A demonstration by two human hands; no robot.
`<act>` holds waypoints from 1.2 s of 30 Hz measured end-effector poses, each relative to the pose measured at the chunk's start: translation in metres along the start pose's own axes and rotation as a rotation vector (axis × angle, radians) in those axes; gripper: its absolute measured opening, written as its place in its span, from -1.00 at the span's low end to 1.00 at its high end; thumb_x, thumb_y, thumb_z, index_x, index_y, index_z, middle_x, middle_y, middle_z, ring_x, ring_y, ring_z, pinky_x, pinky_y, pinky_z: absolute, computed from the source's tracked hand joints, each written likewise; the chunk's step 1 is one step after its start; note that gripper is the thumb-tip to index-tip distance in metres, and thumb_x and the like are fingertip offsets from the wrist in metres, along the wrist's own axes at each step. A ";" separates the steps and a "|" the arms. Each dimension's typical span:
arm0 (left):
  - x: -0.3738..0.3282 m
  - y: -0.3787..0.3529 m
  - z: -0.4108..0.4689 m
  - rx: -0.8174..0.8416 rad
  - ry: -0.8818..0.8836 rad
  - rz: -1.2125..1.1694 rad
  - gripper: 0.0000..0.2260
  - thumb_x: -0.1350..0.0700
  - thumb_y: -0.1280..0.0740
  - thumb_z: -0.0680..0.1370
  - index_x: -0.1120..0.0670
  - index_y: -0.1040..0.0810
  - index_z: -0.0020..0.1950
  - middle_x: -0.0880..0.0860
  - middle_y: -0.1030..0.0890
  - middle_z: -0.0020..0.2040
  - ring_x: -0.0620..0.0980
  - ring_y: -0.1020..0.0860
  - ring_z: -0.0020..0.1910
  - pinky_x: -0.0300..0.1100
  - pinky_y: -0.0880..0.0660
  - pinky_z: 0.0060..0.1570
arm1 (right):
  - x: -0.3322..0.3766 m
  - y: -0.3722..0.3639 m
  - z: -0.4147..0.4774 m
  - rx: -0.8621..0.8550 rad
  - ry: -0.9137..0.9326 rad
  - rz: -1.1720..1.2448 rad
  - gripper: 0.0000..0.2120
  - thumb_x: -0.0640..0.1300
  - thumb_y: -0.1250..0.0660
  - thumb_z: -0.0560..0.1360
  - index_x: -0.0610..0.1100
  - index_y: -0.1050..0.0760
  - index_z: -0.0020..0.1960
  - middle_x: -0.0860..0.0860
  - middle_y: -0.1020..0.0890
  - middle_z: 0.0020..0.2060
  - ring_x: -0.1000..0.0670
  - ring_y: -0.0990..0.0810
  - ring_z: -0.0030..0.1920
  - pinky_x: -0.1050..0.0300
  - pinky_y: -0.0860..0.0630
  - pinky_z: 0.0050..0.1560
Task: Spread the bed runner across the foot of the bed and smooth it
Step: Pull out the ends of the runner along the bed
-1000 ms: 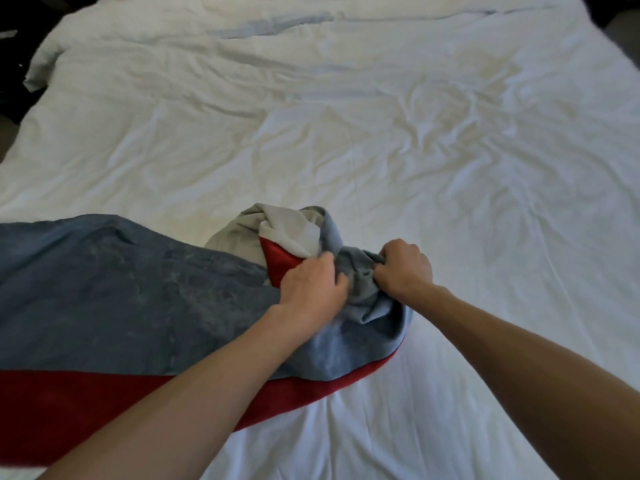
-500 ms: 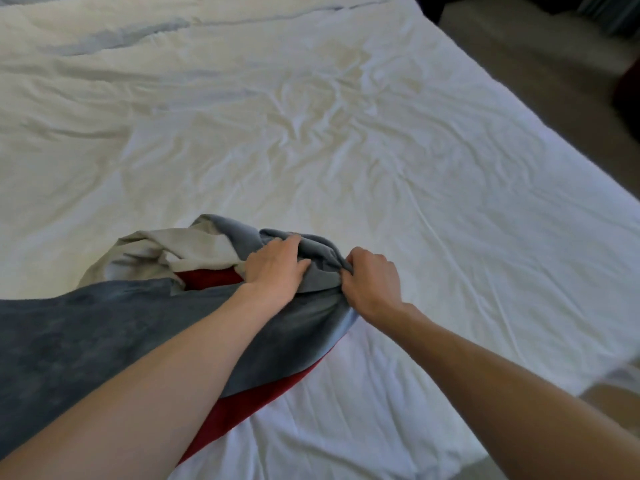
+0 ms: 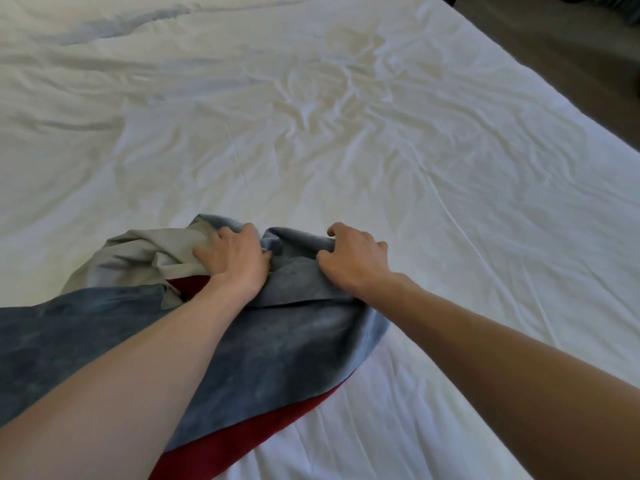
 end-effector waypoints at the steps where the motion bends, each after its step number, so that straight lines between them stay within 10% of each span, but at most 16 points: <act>1: 0.000 -0.001 0.001 -0.021 -0.024 0.000 -0.79 -0.10 -0.23 0.54 -0.01 -0.45 0.06 0.14 -0.53 0.07 0.18 -0.46 0.06 0.05 -0.31 -0.07 | 0.006 -0.003 0.006 0.001 0.027 -0.033 -0.68 -0.09 -0.20 0.45 -0.08 -0.42 0.20 -0.07 -0.58 0.07 -0.16 -0.48 0.12 -0.07 -0.26 0.10; 12: 0.018 -0.016 0.007 -0.078 -0.126 -0.162 -0.84 0.05 -0.16 0.58 -0.10 -0.52 0.04 0.02 -0.62 -0.11 0.09 -0.55 -0.07 -0.01 -0.39 -0.15 | 0.046 -0.048 0.048 0.008 0.250 -0.328 -0.95 -0.17 -0.18 0.52 -0.07 -0.40 -0.04 -0.07 -0.59 -0.10 -0.15 -0.46 -0.02 -0.08 -0.25 0.04; 36: -0.126 0.056 0.005 -0.216 -0.373 -0.356 -0.81 0.14 -0.21 0.55 0.02 -0.43 -0.28 0.04 -0.57 -0.23 0.07 -0.49 -0.18 -0.09 -0.33 -0.29 | -0.048 0.074 0.022 -0.259 0.119 -0.263 -0.84 -0.25 -0.20 0.41 -0.07 -0.32 -0.31 0.02 -0.41 -0.44 -0.09 -0.34 -0.26 0.04 -0.16 -0.13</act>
Point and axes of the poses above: each hand's wrist, its own z-axis towards the middle knuckle, its own y-axis out of the back of the hand, x = y × z, the point moved 5 cm from there along z, towards the middle knuckle
